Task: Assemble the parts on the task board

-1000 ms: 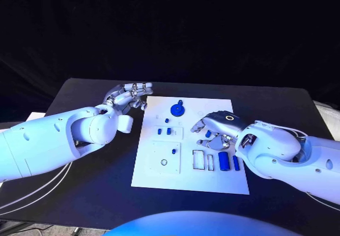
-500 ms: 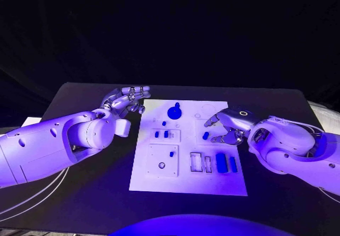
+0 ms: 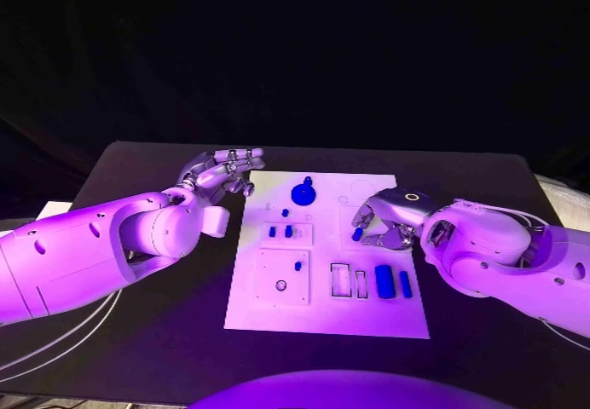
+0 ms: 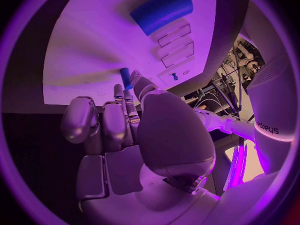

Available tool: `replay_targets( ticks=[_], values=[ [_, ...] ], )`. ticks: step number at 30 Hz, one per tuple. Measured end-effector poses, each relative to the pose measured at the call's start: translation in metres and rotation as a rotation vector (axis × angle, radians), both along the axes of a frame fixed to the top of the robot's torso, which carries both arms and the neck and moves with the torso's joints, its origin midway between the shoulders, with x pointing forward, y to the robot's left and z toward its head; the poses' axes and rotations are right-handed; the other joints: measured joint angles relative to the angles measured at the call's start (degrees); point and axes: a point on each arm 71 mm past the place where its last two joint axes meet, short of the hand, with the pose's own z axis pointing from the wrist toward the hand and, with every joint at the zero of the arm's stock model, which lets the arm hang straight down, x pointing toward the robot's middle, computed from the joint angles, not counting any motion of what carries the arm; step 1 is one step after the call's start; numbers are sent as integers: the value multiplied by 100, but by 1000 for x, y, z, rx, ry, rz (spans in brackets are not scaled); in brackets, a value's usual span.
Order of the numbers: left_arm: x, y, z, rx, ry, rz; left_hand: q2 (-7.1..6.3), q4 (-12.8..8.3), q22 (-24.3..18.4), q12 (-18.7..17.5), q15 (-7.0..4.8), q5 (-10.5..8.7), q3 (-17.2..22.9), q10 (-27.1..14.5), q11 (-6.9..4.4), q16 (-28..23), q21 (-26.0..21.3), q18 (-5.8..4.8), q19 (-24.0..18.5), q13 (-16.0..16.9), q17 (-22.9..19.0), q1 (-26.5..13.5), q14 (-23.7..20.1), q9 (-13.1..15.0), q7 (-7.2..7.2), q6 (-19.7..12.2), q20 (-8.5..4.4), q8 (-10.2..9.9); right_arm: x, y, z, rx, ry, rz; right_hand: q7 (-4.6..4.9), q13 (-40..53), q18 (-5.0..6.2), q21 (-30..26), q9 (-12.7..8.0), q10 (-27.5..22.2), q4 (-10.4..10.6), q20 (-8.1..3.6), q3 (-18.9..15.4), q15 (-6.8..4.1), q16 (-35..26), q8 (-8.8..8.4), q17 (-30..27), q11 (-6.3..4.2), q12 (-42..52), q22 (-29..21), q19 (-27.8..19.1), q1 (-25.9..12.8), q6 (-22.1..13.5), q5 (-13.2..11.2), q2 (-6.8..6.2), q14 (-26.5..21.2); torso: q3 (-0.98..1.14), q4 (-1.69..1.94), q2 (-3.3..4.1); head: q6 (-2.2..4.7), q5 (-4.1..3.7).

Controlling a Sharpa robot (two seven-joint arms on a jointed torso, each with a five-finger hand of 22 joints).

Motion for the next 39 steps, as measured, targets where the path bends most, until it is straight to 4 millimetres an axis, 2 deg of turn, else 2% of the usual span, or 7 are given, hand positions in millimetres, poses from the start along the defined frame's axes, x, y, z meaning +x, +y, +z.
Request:
replay_targets(
  ticks=[15, 17, 20, 27, 32, 36, 39],
  values=[
    [-2, -3, 1, -3, -6, -9, 0, 0, 4, 0, 0, 0, 0, 0, 0, 0, 0, 0, 0, -1, 0, 0, 0, 0, 0, 0, 0, 0, 6, 8, -8, -27, 29, 12, 28, -18, 0, 17, -1, 265, 32, 24, 225, 0, 21, 11, 3, 1, -37, 26, 24, -23, 253, 0, 23, 0, 1, 3, -2, -46, 29],
    [-2, -3, 1, -3, -6, -9, 0, 0, 4, 0, 0, 0, 0, 0, 0, 0, 0, 0, 0, -1, 0, 0, 0, 0, 0, 0, 0, 0, 7, 9, -9, -29, 31, 12, 31, -18, 0, 17, -1, 301, 58, 24, 264, 0, 23, 10, 3, -23, -37, 31, 24, -53, 275, 0, 53, 0, 2, 2, -2, -48, 33],
    [-2, -2, 1, -3, -7, -9, 0, 0, 4, 21, 0, 0, 0, 0, 0, 0, 0, 0, 0, -1, 0, 0, 0, 0, 0, 0, 0, 0, 8, 10, -11, -30, 32, 11, 46, -19, 1, 22, 7, 393, 115, 24, 321, 0, 43, 10, 18, 0, -60, 49, 24, -114, 351, -26, 114, 0, 1, 1, -3, -49, 36],
    [-2, -2, 1, -3, -6, -10, 0, 0, 4, 29, 0, 0, 0, 0, 0, 0, 0, -1, 0, 4, -4, 0, 0, 0, 0, 0, 0, 0, 10, 11, -12, -25, 26, 6, 8, -13, 1, 139, 29, 687, 156, -6, 554, 0, 189, 58, 162, -53, -69, 193, 76, -112, 602, -69, 266, 0, -2, -3, -6, -74, 27],
    [-1, -2, 1, -3, -4, -11, 0, 0, -5, 29, 0, 0, 0, 0, 0, 0, 0, 0, 0, 4, -16, 0, 0, 0, 0, 0, 0, 0, 9, 10, -10, -2, 5, 2, -12, -13, 1, 199, 49, 840, 6, -31, 805, -1, 232, 94, 222, -61, -105, 290, 119, -58, 706, -113, 316, 0, -1, -1, -6, -79, 23],
    [-1, -1, 1, -2, -3, -11, 0, 0, -5, 28, 0, 0, 0, 0, 0, 0, 0, 1, 0, 4, -16, 0, 0, 0, 0, 0, 0, 0, 6, 9, -6, 24, -13, 2, 4, -13, 1, 199, 95, 876, -103, -48, 960, 0, 232, 103, 222, -27, -136, 298, 137, 12, 728, -126, 246, 0, 2, -1, -7, -80, 35],
    [0, -1, 0, -1, -2, -9, 0, 0, -5, 28, 0, 0, 0, 0, 0, 0, -21, 0, 0, 4, -16, 0, 0, 0, 0, 0, 0, 0, 4, 7, 0, 47, -31, -2, -2, -13, 1, 199, 117, 876, -166, -48, 1023, -1, 232, 105, 222, -27, -159, 298, 137, 18, 735, -138, 240, 0, 1, 0, -9, -80, 41]
  ],
)
